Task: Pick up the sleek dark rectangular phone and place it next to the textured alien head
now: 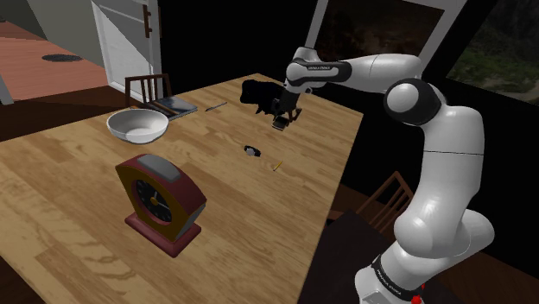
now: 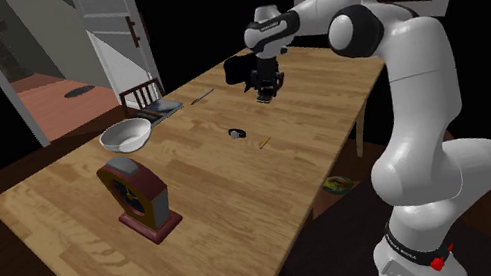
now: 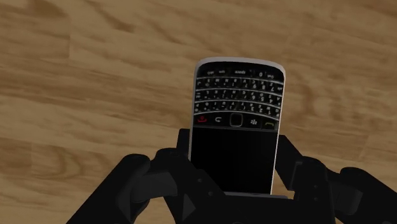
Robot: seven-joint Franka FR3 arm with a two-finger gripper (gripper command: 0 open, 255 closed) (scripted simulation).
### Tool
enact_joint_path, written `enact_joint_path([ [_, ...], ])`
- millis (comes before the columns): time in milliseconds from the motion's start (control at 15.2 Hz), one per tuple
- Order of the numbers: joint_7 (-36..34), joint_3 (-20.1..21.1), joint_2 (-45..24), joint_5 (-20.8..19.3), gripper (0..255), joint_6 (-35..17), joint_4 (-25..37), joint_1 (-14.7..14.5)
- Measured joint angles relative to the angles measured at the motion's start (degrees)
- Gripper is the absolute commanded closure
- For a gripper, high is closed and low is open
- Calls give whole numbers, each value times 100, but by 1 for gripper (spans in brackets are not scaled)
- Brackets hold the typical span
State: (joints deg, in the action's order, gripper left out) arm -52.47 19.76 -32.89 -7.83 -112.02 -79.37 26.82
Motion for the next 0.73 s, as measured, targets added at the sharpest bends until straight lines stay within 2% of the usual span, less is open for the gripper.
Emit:
enact_joint_path([
  [726,-39,-49,-218,-78,255,-611,-404,-8],
])
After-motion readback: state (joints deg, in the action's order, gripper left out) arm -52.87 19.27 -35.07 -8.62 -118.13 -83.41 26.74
